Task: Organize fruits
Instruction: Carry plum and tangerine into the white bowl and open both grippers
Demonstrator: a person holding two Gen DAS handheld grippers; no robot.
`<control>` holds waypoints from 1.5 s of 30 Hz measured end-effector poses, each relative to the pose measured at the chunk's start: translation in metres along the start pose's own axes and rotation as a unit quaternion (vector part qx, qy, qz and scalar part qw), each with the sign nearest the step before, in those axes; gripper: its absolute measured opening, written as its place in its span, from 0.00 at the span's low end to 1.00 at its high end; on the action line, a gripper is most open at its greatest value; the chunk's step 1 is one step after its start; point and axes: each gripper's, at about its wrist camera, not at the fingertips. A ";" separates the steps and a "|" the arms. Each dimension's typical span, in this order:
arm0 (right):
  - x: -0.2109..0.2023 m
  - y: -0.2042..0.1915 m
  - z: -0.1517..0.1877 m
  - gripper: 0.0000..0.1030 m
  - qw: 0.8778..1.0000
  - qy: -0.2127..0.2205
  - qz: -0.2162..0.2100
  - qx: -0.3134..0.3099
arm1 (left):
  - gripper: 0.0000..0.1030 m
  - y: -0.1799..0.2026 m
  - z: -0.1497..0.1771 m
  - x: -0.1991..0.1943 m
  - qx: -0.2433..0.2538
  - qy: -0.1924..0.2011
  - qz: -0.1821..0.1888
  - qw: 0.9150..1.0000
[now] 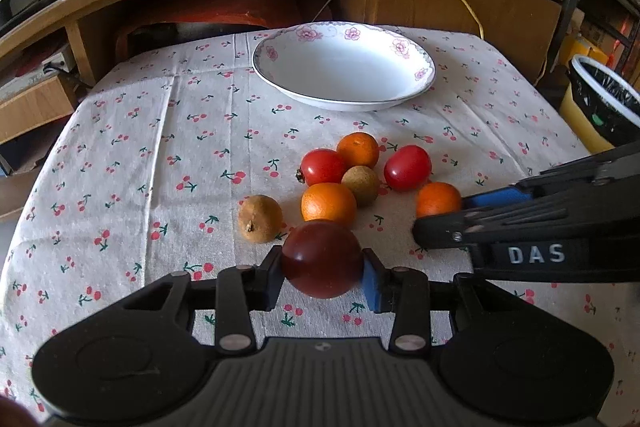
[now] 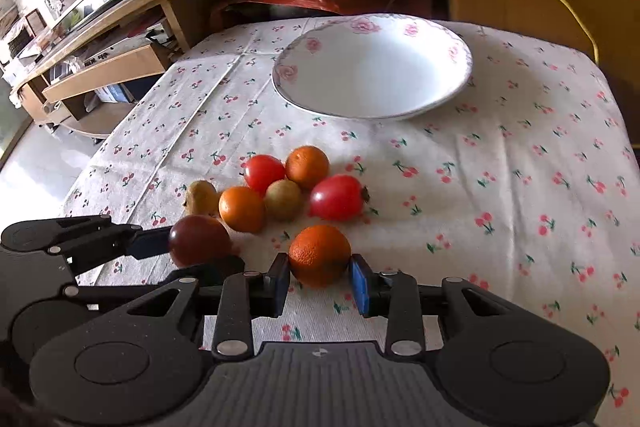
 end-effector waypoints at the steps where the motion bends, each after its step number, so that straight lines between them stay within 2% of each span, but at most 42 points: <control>1: -0.001 0.000 0.001 0.27 1.000 0.000 0.001 0.000 | 0.46 0.002 0.000 -0.001 0.003 -0.002 -0.002 1.000; 7: -0.017 -0.001 -0.003 0.27 1.000 0.014 0.001 -0.002 | 0.45 0.011 -0.011 -0.017 0.020 0.000 -0.019 1.000; 16: -0.033 0.002 -0.031 0.27 0.999 0.043 -0.015 0.020 | 0.45 0.014 -0.047 -0.016 0.028 0.013 0.004 1.000; 24: -0.020 0.015 -0.066 0.27 0.999 0.047 0.016 0.013 | 0.45 0.006 -0.083 0.004 0.031 0.018 0.006 0.999; 29: -0.007 0.023 -0.085 0.27 0.999 0.047 0.021 0.014 | 0.45 -0.001 -0.102 0.023 0.026 0.017 0.005 1.000; 38: 0.013 0.044 -0.097 0.27 0.999 0.035 0.028 0.026 | 0.46 -0.006 -0.115 0.048 0.020 0.010 0.004 1.000; 45: 0.022 0.045 -0.099 0.27 0.999 0.034 0.027 0.013 | 0.46 -0.011 -0.121 0.059 0.012 0.010 0.004 1.000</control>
Point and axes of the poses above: each gripper's, at about its wrist camera, not at the fingertips, and x roughly the way its jaws point, y to its right, z to its underside, and after that the axes turned 1 degree about -z, right-handed
